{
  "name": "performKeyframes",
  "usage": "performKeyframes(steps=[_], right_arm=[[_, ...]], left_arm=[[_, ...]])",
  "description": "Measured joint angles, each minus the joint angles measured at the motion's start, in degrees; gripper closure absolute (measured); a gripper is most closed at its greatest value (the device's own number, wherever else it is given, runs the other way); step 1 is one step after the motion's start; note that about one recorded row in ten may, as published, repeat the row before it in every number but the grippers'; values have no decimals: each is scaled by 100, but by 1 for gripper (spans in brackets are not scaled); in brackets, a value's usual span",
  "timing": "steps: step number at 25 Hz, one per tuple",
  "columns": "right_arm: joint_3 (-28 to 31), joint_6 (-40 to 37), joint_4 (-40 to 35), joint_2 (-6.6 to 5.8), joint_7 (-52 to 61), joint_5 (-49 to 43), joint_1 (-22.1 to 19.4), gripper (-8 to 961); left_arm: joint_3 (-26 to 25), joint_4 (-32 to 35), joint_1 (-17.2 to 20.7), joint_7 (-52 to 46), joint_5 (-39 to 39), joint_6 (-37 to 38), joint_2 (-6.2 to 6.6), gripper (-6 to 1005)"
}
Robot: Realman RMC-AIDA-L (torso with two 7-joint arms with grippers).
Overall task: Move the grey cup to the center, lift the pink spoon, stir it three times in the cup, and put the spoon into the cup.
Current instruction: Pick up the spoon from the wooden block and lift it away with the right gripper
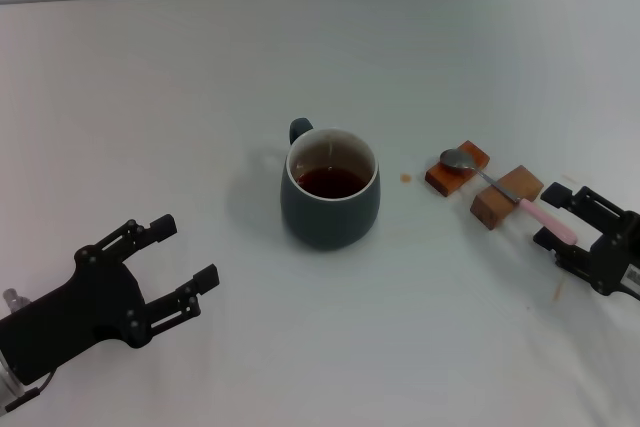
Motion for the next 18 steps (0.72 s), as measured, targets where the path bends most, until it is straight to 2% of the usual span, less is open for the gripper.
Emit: performKeyframes(steps=[18], right_arm=[[0, 111, 23, 8, 106, -18, 88, 197]], left_arm=[[-17, -2, -46, -4, -61, -8, 0, 184]])
